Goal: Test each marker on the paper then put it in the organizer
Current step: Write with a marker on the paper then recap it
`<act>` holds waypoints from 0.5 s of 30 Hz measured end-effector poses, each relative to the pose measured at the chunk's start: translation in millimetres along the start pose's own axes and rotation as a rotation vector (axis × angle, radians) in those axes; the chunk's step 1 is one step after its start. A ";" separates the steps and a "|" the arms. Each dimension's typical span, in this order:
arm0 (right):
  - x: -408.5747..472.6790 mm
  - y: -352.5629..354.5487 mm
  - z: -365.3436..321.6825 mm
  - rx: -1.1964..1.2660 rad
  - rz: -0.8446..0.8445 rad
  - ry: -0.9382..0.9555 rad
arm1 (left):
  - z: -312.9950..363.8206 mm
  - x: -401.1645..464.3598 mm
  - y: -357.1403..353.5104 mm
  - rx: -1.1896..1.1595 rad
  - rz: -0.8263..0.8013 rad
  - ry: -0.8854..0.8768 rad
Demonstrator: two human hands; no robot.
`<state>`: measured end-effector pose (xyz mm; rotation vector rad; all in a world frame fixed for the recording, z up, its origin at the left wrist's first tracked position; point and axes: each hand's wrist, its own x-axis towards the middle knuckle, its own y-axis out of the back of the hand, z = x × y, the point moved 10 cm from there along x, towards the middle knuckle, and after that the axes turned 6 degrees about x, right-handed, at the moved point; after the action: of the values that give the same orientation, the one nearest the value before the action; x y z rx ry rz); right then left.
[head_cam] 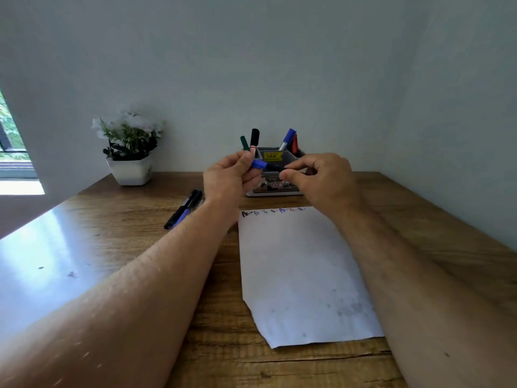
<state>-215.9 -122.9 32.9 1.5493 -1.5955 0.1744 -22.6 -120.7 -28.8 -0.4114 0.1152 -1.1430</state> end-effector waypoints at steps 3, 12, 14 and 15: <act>-1.4 -5.7 -0.1 -0.043 -0.030 0.001 | -1.1 -0.3 -1.4 0.000 -0.004 0.007; -0.8 -11.7 19.0 0.034 -0.081 -0.145 | -5.9 -3.1 -13.7 0.038 -0.010 0.027; -2.2 -16.8 21.3 0.073 -0.102 -0.178 | -5.3 -5.0 -16.9 0.019 -0.032 0.030; -3.2 -20.3 20.3 0.092 -0.113 -0.185 | -5.4 -5.6 -20.3 0.003 -0.058 0.029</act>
<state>-208.6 -137.8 9.3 1.7650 -1.6562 0.0433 -43.9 -124.1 -26.8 -0.3982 0.1272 -1.2067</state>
